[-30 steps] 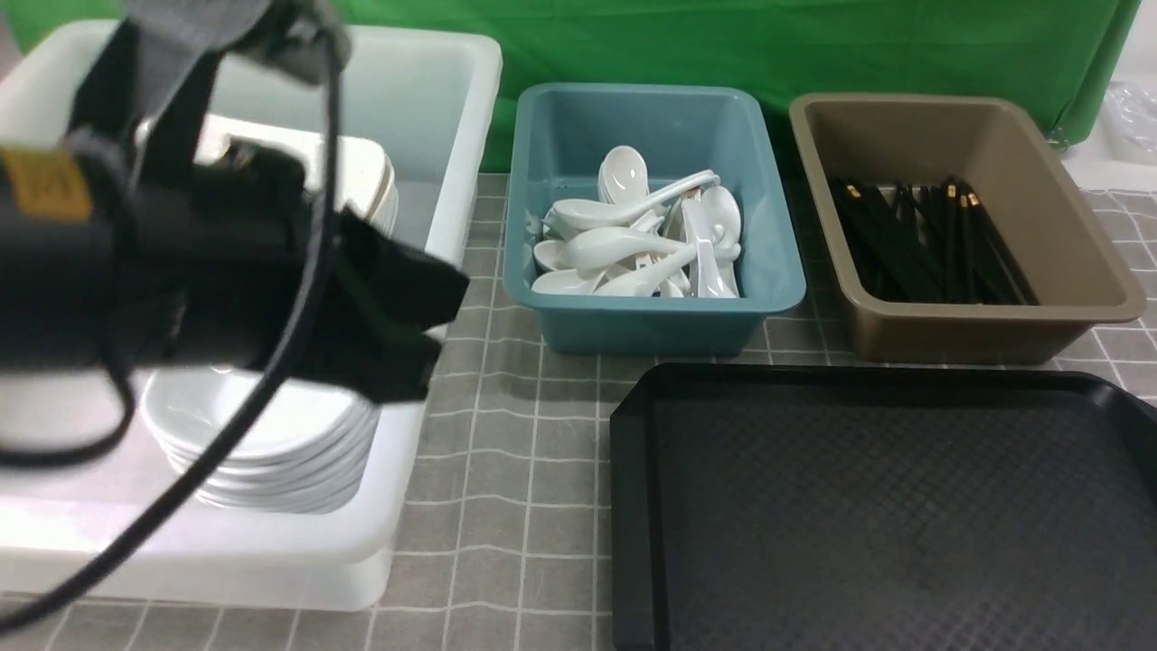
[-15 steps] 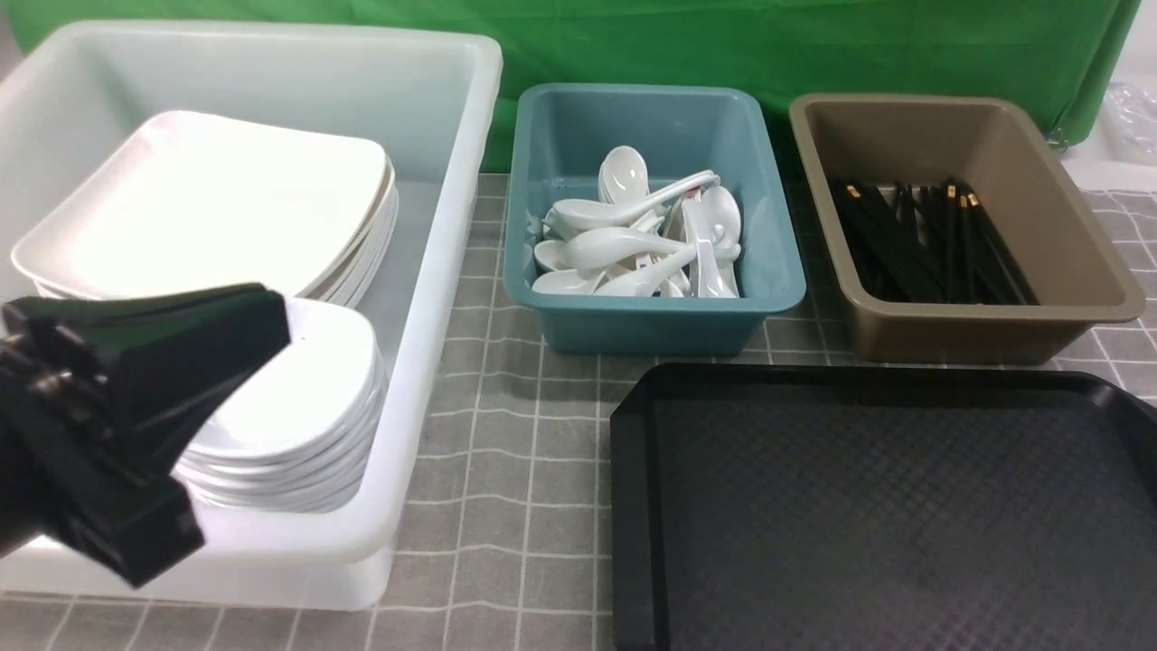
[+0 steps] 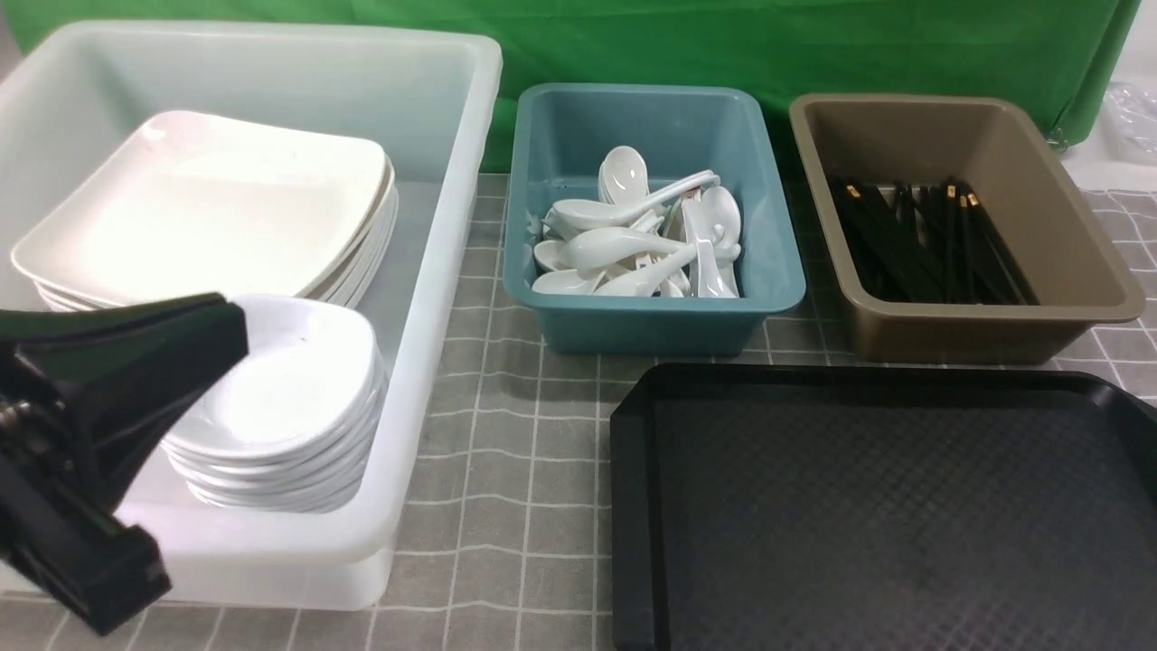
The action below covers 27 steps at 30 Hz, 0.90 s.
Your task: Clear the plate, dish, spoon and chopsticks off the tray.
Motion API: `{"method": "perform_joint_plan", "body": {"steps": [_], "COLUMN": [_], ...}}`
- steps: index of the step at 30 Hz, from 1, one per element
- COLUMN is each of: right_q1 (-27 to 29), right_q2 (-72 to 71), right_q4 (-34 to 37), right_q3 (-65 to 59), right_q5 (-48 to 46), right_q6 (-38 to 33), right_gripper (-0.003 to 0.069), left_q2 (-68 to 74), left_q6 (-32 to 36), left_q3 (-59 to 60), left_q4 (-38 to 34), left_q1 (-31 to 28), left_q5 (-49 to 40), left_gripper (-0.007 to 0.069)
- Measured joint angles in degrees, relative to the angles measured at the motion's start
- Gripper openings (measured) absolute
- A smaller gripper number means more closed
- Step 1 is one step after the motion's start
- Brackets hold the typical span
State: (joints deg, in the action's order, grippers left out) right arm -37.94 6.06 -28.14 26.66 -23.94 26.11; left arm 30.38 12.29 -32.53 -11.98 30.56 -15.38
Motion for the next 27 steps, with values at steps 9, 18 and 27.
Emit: {"method": "perform_joint_plan", "body": {"steps": [9,18,27], "right_q1": [0.00,0.00,0.00], "right_q2": [0.00,0.00,0.05], "right_q4": [0.00,0.00,0.00], "right_q3": [0.00,0.00,0.00], "right_q5": [0.00,0.00,-0.01], "right_q6": [-0.01,-0.01,-0.01], "right_gripper": [0.0173,0.0197,0.0218], "left_q2": [-14.92,-29.63,-30.40], "left_q6": [-6.49,-7.18,-7.77], "left_q3": [12.94,30.81,32.91], "left_q4": [4.26,4.55,5.22], "left_q1": [-14.69,-30.90,-32.17], "left_q5": [2.37,8.17,6.07], "left_gripper": [0.0005,0.0005,0.0005]}}
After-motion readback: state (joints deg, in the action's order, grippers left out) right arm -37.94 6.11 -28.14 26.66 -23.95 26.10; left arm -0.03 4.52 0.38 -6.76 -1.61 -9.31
